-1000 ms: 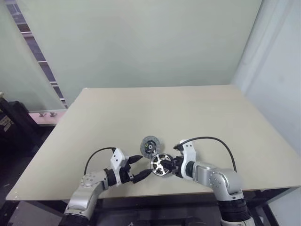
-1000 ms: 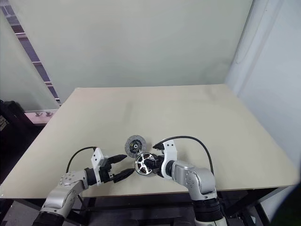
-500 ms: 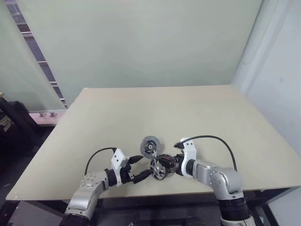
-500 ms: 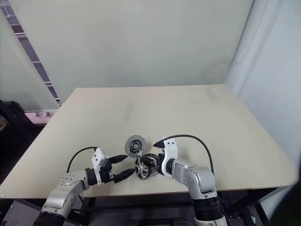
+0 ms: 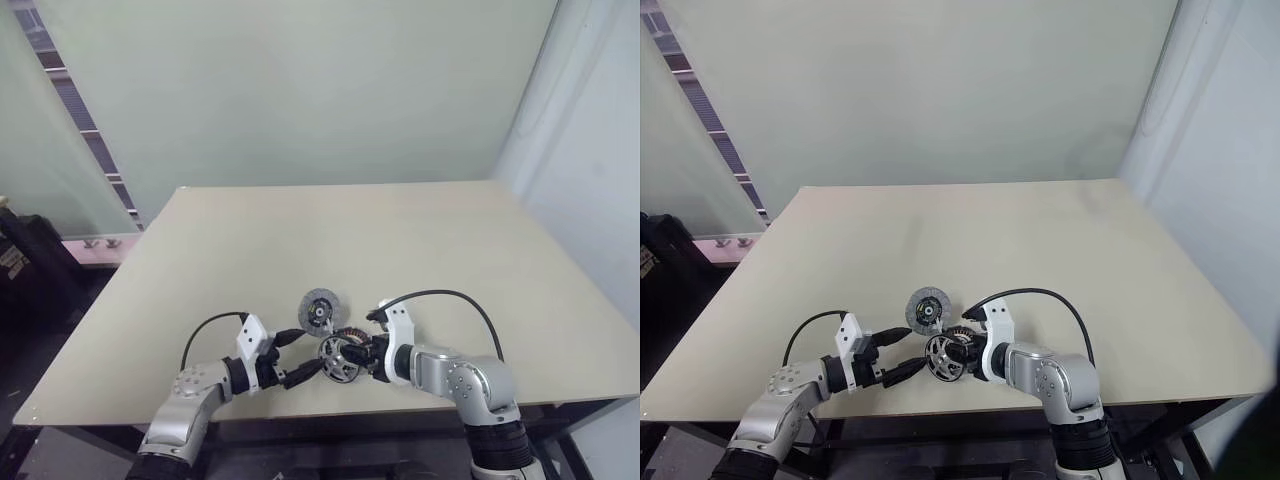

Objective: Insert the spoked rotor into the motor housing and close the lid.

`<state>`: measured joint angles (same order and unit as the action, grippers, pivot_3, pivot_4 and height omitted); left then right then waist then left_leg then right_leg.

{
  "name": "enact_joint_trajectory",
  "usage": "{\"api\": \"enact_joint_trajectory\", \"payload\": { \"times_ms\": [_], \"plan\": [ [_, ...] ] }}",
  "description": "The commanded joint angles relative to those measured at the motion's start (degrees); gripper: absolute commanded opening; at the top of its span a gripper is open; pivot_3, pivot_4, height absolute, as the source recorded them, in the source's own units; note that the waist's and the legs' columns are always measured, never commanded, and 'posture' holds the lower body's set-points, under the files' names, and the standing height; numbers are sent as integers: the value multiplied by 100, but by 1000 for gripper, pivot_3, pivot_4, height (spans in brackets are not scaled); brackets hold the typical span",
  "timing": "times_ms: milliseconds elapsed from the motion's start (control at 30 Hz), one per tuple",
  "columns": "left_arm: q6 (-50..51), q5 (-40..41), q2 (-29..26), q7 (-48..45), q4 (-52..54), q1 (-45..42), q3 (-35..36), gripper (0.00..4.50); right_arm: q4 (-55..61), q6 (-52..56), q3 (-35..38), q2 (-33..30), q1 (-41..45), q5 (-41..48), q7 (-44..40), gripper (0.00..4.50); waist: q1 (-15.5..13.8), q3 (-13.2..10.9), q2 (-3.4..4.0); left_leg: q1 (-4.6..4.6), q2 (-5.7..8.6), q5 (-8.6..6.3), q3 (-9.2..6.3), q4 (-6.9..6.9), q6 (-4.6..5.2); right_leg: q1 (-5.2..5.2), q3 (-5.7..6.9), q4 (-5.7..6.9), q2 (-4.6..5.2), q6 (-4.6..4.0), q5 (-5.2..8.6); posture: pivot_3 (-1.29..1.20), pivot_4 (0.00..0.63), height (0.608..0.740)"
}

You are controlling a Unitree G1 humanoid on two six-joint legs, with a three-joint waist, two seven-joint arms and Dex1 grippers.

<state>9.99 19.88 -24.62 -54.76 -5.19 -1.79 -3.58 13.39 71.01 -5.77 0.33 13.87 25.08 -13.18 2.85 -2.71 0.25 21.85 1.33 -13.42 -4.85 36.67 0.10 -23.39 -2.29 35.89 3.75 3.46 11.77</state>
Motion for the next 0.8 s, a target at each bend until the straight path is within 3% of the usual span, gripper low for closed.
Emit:
{"api": "enact_joint_trajectory", "payload": {
  "times_ms": [33, 133, 800],
  "plan": [
    [-101, -20, 0, -15, 107, -127, 8, 4500, 243, -21, 102, 65, 104, 137, -10, 1050, -2, 0, 0, -1, 0, 0, 0, 0, 0, 1, 0, 0, 0, 0, 0, 0, 0, 740],
    [-97, -22, -4, -17, 103, -128, 1, 4500, 270, 75, 215, 114, 125, 254, -2, 407, -7, 0, 0, -2, 2, 0, -8, 2, 0, 0, 3, 0, 0, 0, 0, 0, 0, 740],
    [-70, -32, -22, -11, 144, -139, -38, 4500, 147, 359, 1380, 782, 270, 1076, 302, 409, -3, 0, 1, 2, 6, 0, -10, 9, 0, 0, 1, 1, 2, 0, 0, 0, 0, 740]
  ]
}}
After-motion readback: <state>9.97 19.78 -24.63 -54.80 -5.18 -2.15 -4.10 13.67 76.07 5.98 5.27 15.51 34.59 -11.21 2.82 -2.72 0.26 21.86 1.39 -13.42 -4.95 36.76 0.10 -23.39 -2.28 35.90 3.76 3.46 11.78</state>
